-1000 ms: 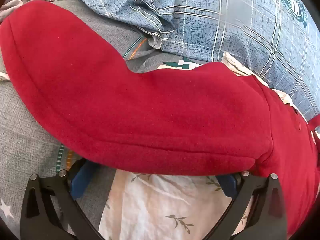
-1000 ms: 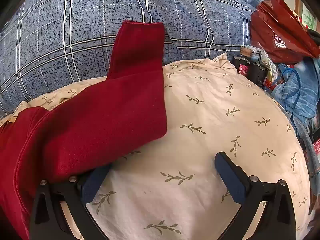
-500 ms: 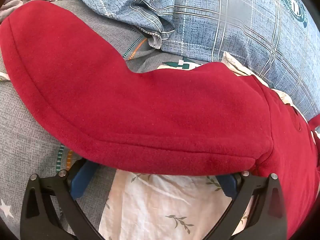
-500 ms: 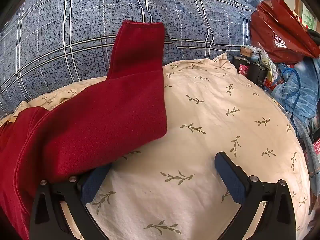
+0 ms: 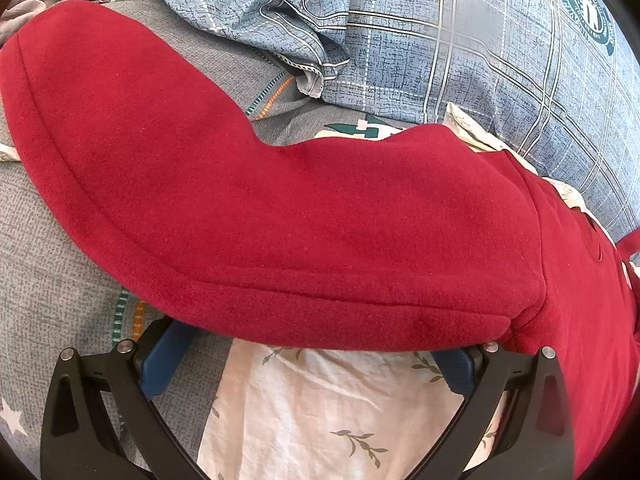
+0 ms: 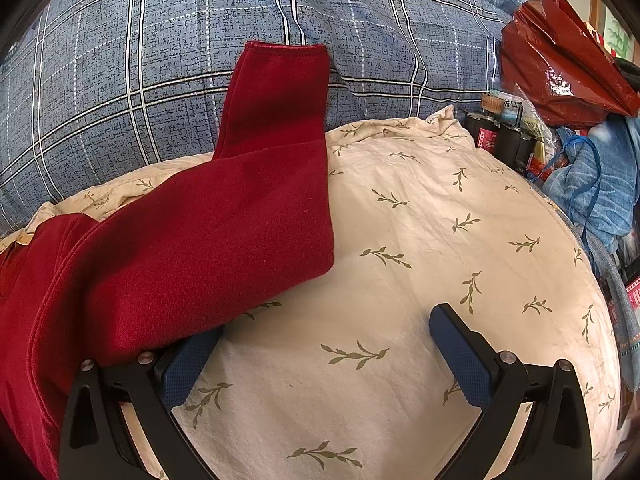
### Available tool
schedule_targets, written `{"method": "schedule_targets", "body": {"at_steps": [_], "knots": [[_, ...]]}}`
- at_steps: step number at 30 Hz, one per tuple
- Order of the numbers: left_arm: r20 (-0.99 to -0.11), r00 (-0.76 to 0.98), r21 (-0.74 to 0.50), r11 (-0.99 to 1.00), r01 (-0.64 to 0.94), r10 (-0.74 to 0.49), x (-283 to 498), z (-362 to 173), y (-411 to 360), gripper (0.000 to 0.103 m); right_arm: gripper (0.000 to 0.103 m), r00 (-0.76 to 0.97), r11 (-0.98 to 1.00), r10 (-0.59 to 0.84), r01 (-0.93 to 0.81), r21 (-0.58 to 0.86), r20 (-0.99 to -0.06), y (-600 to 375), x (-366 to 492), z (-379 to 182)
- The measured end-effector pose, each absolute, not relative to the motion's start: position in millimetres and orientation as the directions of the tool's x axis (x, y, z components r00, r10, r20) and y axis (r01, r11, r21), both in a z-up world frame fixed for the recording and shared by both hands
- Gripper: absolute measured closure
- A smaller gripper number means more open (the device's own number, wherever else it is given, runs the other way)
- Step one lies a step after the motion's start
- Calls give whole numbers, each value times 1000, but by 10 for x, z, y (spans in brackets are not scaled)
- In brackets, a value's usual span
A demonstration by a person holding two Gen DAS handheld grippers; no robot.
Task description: Fold small clothes
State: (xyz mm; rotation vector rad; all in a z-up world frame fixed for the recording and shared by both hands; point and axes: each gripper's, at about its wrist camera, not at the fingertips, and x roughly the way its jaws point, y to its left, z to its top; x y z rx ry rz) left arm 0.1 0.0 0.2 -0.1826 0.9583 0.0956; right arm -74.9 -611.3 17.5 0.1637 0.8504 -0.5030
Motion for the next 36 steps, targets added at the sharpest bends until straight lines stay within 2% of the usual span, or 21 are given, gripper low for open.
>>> {"method": "schedule_targets", "body": {"at_steps": [36], "knots": [[-829,559,-97,983,-157,7,-20,7,-18,0,1,549,871,-360,487,-61,-754,-6121,-780,175]]}}
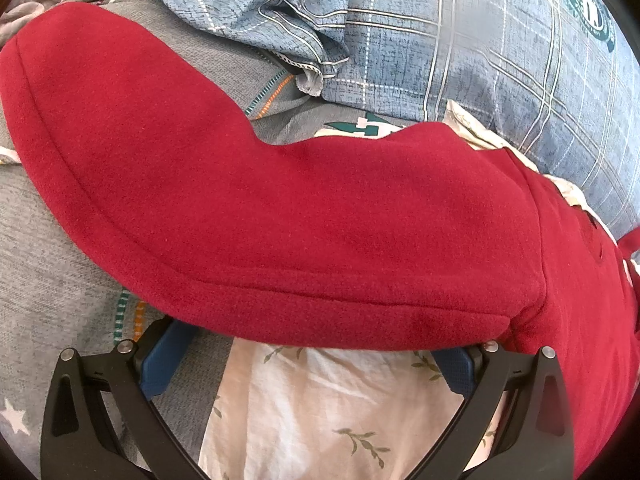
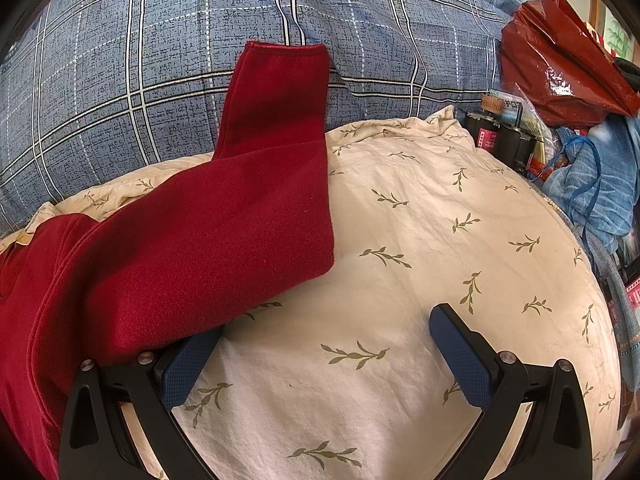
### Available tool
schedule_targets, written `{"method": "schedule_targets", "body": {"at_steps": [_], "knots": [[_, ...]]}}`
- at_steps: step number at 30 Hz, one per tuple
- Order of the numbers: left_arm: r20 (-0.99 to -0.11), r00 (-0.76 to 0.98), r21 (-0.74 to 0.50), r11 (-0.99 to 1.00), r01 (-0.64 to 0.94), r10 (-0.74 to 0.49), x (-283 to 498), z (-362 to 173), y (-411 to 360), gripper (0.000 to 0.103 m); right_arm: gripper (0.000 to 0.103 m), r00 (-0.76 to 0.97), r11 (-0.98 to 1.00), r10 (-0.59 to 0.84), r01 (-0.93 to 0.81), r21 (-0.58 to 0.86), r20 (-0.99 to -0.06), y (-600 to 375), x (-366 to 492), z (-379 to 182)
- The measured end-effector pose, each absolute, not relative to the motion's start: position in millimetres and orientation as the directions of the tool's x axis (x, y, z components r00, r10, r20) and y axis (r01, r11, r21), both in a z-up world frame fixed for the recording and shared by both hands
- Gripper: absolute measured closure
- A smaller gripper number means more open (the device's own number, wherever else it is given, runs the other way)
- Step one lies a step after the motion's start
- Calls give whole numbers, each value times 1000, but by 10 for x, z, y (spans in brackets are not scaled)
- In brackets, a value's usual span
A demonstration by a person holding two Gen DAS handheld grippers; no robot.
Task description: Fold small clothes
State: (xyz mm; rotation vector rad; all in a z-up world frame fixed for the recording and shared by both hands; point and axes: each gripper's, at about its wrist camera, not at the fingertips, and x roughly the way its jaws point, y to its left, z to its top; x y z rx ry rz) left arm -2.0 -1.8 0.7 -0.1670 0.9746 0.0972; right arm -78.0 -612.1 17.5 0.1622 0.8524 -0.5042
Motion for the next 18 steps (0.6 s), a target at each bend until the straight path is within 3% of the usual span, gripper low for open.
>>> {"method": "schedule_targets", "body": {"at_steps": [8,18], "knots": [[-828,561,-72,987,-142,21,-262,175,-139,0,0,502,908,-256,418,-28,-826,-5919,-1065,278],[-764,643,-86,996,-15,-56,-671,723,-499,0,0,633,978,-130,208,6,-764,-4970,-1764,1010]]}}
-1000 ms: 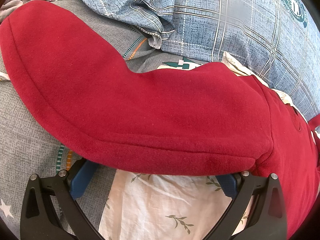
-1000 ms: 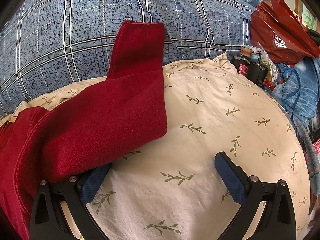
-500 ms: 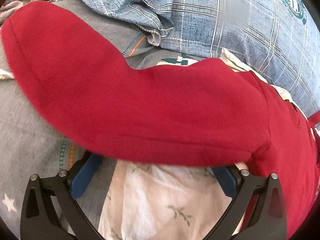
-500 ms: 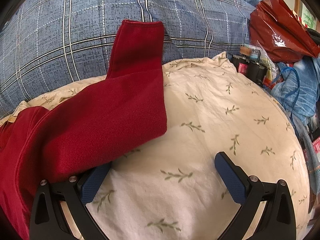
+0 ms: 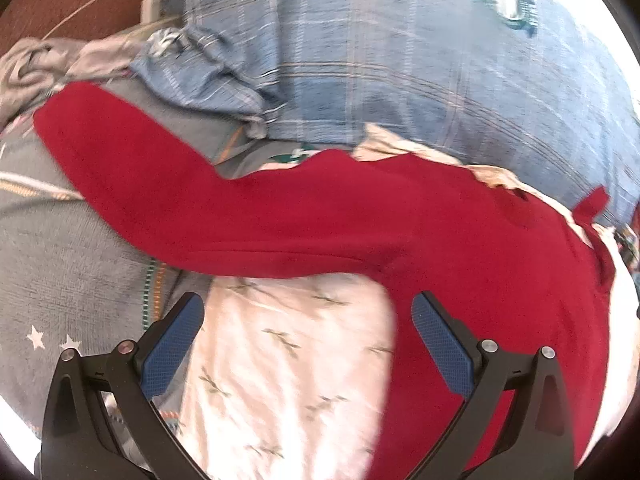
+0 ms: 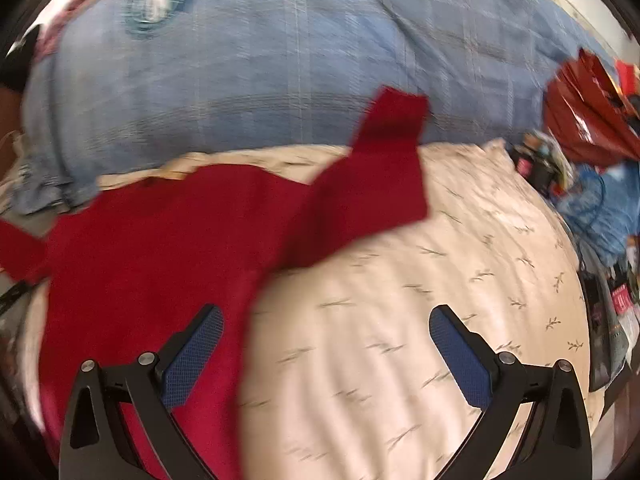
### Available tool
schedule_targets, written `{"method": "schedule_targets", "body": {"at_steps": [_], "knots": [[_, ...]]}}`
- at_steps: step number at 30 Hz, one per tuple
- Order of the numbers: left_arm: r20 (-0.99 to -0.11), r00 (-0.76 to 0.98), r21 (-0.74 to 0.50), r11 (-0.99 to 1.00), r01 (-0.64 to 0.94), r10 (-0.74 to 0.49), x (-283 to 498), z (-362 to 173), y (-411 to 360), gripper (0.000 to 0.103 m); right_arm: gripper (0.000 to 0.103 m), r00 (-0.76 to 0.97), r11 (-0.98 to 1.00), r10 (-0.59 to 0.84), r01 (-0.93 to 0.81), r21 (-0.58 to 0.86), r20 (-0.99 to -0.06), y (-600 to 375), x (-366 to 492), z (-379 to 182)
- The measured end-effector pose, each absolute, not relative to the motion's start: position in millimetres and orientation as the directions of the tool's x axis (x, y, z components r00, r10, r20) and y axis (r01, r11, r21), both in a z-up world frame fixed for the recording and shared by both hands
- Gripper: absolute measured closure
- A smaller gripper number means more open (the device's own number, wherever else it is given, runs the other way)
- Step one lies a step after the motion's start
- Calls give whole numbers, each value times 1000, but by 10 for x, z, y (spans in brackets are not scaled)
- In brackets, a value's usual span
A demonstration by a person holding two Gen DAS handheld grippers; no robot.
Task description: Fold small clothes
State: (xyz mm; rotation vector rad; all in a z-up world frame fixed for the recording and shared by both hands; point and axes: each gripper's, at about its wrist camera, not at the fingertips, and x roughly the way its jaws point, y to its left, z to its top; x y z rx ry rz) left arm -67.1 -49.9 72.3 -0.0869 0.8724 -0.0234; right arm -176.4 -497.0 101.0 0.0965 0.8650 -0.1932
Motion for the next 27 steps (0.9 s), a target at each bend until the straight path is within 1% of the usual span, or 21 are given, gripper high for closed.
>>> {"method": "schedule_targets", "body": {"at_steps": [6,11,14,21,23,27], "knots": [[-742,666,-55,998,43,-70,-752,893,-727,0,0,689,989,-13,116,92,-725,-4403,-1871,1290],[-727,680,-69,995,72,-100,-813,1011,-838,0,0,676,981,87,69,180,-732,-4015,-1739,1231],[-720,686,-58,994,94,-107,-850,1056,-911,0,0,678,983,93,55,177,-730,-3832,-1649,1193],[-721,683,-67,993,99,-116,-851,1038,-994,0,0,706,992,27,66,104,-708,-3598,-1539,1195],[-725,678,-71,992,101,-121,-837,1023,-1020,0,0,720,992,27,66,107,-693,-3582,-1525,1194],[-724,679,-68,992,103,-120,-819,1002,-1068,0,0,722,988,31,83,131,-692,-3596,-1477,1164]]}}
